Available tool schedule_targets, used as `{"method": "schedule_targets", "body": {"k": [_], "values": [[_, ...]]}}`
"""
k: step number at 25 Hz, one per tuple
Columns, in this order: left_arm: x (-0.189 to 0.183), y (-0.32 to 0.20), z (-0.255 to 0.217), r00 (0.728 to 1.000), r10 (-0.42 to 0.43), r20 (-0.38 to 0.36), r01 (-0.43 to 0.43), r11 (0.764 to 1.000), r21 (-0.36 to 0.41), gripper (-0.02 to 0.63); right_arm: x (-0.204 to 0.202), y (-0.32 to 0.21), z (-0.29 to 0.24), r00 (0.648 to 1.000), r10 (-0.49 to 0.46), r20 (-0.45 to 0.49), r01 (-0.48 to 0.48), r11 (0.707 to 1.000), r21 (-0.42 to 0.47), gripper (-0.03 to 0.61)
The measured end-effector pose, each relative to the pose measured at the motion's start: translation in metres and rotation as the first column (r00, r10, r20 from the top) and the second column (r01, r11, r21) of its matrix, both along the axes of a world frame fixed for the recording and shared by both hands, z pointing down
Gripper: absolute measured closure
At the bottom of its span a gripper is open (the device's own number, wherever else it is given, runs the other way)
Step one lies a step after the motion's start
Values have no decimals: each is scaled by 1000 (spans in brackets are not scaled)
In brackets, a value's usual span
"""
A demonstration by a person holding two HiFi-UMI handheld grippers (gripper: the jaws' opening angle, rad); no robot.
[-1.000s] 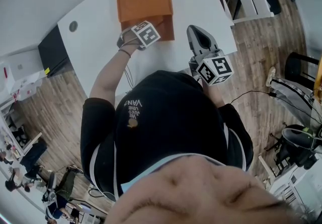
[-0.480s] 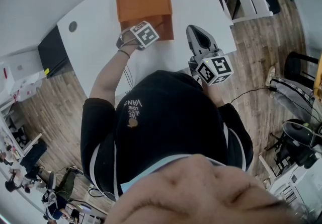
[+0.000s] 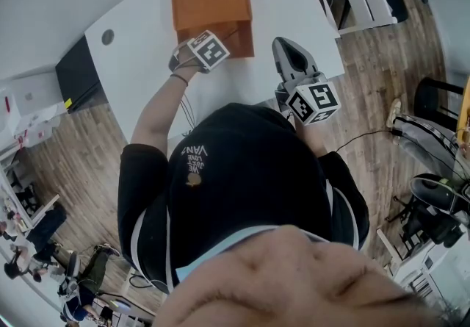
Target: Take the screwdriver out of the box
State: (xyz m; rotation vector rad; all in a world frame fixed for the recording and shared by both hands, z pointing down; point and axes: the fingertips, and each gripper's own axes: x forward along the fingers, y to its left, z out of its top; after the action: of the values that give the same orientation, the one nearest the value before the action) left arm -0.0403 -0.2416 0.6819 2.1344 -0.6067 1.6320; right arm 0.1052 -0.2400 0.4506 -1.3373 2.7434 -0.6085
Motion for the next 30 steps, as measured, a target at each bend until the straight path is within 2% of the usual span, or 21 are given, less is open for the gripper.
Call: {"method": "schedule_targets", "body": {"k": [6, 10, 13, 18, 30], "values": [[1, 0, -11, 999, -26, -34, 28, 999, 40, 522, -2, 8, -3, 1000, -5, -1, 5, 1000, 6, 566], [-2, -5, -27, 998, -38, -54, 44, 994, 101, 523, -5, 15, -4, 1000, -5, -2, 5, 1000, 11, 566], [-3, 2, -26, 996, -52, -73, 59, 994, 97, 523, -8, 22, -7, 1000, -7, -4, 7, 1000, 14, 566], [-5, 4, -36, 993, -65, -102, 80, 985, 150, 523, -13, 36, -9, 1000, -6, -8, 6, 1000, 16, 566], [-12, 9, -72, 973, -98, -211, 159, 943, 292, 525, -20, 75, -15, 1000, 20, -19, -19, 1000, 21, 566]]}}
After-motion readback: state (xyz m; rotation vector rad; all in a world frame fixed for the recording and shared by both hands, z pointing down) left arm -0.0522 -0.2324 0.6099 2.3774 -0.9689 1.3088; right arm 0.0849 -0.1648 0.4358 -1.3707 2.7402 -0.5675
